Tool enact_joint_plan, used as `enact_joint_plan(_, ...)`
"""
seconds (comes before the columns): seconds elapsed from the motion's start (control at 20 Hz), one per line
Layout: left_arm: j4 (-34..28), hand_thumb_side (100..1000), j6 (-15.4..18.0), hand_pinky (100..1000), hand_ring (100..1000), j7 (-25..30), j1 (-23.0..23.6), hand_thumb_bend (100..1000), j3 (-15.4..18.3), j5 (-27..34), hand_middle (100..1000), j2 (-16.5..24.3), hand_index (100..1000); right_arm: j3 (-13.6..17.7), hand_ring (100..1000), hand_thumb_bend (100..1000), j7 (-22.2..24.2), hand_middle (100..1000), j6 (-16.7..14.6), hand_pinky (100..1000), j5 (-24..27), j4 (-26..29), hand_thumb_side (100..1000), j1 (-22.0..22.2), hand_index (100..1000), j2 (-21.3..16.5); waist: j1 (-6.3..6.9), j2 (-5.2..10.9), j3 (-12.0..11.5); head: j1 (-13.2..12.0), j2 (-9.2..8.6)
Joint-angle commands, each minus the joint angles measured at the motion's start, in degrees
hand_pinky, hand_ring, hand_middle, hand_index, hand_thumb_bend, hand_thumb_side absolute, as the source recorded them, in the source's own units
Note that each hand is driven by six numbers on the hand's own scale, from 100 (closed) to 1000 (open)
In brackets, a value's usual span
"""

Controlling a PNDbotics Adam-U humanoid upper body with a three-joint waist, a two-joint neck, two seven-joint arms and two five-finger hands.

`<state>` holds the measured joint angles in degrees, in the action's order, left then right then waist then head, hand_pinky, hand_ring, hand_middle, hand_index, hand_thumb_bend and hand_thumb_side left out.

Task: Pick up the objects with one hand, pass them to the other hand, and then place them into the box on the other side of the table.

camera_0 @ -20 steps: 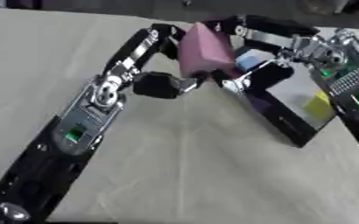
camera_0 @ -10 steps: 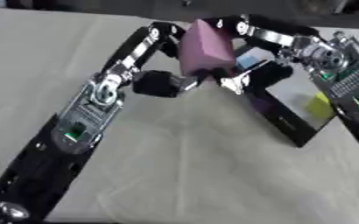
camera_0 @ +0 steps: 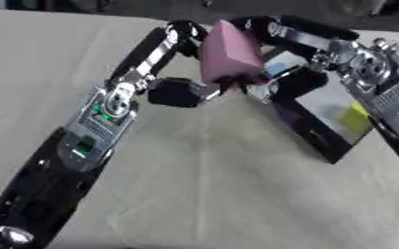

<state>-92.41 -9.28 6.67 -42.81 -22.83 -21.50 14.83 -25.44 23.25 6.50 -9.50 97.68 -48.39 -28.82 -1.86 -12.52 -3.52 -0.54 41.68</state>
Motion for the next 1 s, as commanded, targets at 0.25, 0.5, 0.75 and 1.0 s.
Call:
enact_joint_plan(0.25, -0.3, 509, -2.1, 761, 680, -1.9, -0.3, 720, 0.4, -3.1, 752, 1.0, 805, 1.5, 647, 100, -0.9, 542, 0.4, 835, 0.8, 1.8, 100, -0.9, 575, -1.9, -0.21, 0.26, 0.3, 0.0, -0.33)
enact_joint_plan(0.5, -0.2, 575, -3.5, 761, 686, -3.5, 0.0, 773, 0.6, -4.1, 758, 1.2, 810, 1.7, 646, 100, -1.2, 540, 0.5, 833, 0.8, 1.9, 100, -0.6, 566, -2.2, -0.14, 0.27, 0.4, -0.1, -0.33)
enact_joint_plan(0.75, -0.3, 618, -4.0, 763, 690, -4.4, 0.3, 817, 0.6, -4.5, 760, 1.7, 814, 1.9, 645, 100, -1.3, 540, 0.4, 831, 0.7, 2.1, 100, -0.3, 562, -2.6, -0.08, 0.29, 0.5, -0.2, -0.38)
enact_joint_plan(1.0, -0.7, 611, -4.2, 761, 689, -5.0, 1.5, 807, 1.1, -4.3, 760, 3.0, 814, 2.6, 648, 100, -2.1, 541, 0.5, 832, 0.7, 2.2, 100, 0.4, 563, -3.8, 0.03, 0.4, 0.8, -0.3, -0.21)
